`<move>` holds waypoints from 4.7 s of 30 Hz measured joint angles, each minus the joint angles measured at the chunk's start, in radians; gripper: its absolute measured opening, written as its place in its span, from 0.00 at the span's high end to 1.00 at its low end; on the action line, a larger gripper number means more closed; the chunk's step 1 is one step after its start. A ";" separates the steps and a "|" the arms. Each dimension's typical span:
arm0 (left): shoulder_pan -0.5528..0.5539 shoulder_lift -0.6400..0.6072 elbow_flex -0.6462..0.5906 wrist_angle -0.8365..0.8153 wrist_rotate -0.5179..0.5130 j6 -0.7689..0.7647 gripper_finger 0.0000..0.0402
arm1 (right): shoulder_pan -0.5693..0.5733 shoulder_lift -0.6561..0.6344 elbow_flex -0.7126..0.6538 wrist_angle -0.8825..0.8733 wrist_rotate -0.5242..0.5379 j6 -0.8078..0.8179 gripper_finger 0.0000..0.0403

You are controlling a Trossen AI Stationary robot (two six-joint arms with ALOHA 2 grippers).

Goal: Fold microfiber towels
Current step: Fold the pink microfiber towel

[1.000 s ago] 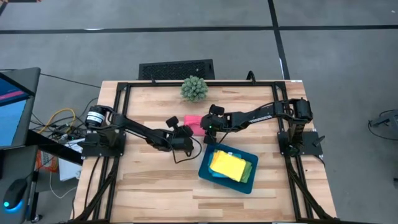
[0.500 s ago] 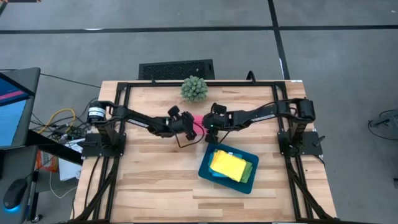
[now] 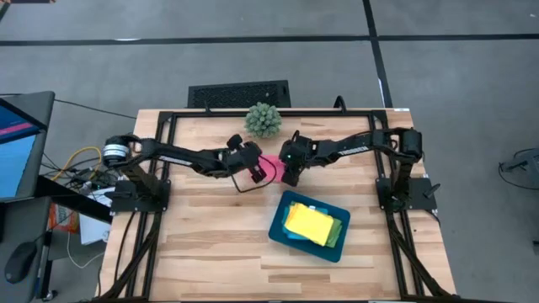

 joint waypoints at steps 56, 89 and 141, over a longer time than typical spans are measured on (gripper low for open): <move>0.163 0.152 0.024 0.284 0.404 0.132 1.00 | -0.089 -0.045 -0.068 0.000 0.005 0.074 0.55; 0.246 0.293 0.023 0.435 0.389 0.174 0.89 | -0.101 -0.117 -0.060 -0.028 -0.002 0.110 0.55; 0.289 0.354 0.108 0.218 0.460 0.065 0.89 | -0.122 -0.135 -0.063 -0.098 0.002 0.062 0.96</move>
